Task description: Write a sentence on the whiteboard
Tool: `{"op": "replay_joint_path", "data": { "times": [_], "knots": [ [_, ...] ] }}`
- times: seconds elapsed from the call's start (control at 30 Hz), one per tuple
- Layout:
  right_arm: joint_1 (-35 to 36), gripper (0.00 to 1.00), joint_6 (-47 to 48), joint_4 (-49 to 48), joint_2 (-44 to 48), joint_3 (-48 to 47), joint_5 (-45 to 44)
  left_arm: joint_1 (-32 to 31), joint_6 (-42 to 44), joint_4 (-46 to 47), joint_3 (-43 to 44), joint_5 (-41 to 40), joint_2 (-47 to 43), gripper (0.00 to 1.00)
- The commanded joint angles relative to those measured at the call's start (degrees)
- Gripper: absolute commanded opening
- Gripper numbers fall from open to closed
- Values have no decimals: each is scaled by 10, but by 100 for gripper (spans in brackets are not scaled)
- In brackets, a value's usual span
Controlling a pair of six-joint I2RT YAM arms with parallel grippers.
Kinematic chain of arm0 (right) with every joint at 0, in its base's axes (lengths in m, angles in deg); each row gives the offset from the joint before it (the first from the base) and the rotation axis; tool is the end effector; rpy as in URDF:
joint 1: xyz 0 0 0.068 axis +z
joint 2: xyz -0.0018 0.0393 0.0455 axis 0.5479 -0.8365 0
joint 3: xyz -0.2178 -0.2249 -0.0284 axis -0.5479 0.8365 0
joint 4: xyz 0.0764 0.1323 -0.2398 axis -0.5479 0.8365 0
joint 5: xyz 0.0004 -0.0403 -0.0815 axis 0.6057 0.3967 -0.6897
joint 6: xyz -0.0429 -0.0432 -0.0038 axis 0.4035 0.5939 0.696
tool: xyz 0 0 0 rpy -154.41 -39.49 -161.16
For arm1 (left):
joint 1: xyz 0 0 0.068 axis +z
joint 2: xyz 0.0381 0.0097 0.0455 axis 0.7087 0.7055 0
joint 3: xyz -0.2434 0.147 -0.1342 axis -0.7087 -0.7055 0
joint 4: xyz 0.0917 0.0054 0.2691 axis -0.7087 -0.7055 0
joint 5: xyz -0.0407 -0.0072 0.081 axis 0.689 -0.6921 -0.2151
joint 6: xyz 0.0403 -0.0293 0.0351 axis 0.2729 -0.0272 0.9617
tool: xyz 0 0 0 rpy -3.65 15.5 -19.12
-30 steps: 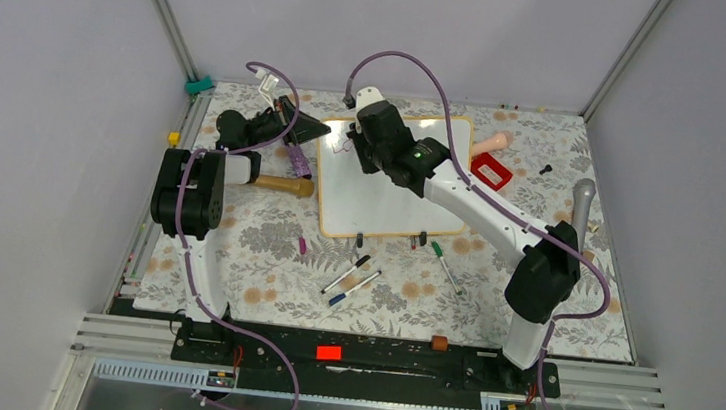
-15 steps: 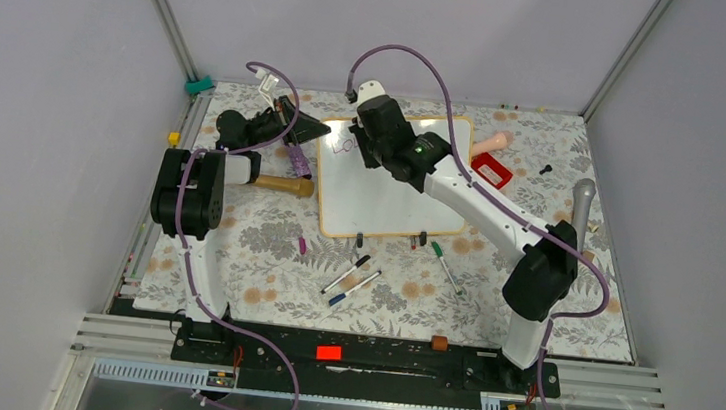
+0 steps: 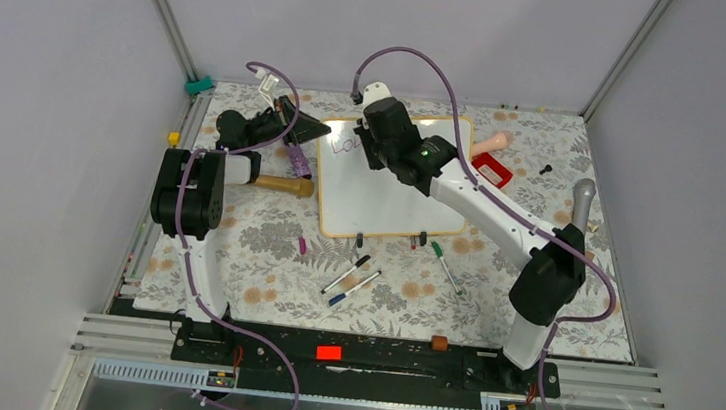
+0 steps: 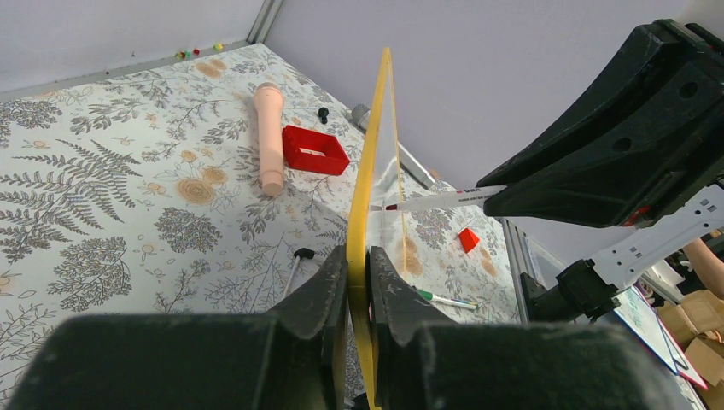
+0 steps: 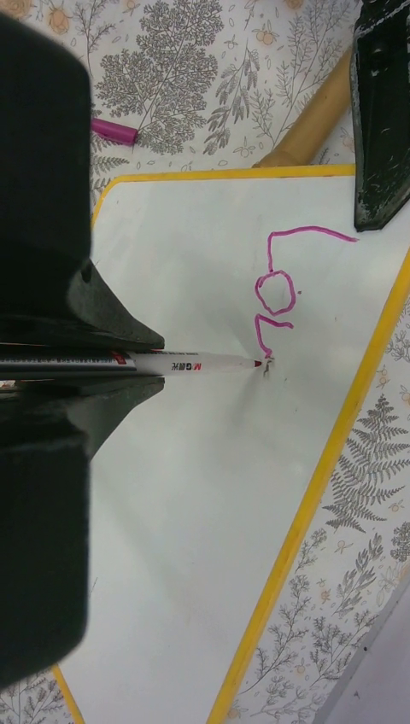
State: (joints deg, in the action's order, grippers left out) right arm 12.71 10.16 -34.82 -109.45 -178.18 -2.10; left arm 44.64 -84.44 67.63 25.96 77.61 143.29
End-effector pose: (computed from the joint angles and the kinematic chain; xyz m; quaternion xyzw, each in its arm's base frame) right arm 0.3368 0.3274 0.3923 -0.2518 0.8213 0.0729 0.5067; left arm 0.4525 -0.0461 0.2511 0.2059 0.6070 -0.6025 0.4756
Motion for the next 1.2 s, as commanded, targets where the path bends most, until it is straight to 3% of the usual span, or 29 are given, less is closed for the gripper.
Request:
{"op": "replay_joint_path", "data": {
  "times": [0.0, 1.17],
  "knots": [
    [-8, 0, 4, -38, 48, 20, 7, -15, 46, 40, -11, 60, -15, 1],
    [-21, 0, -13, -20, 11, 22, -23, -15, 50, 40, -12, 59, -16, 1]
  ]
}}
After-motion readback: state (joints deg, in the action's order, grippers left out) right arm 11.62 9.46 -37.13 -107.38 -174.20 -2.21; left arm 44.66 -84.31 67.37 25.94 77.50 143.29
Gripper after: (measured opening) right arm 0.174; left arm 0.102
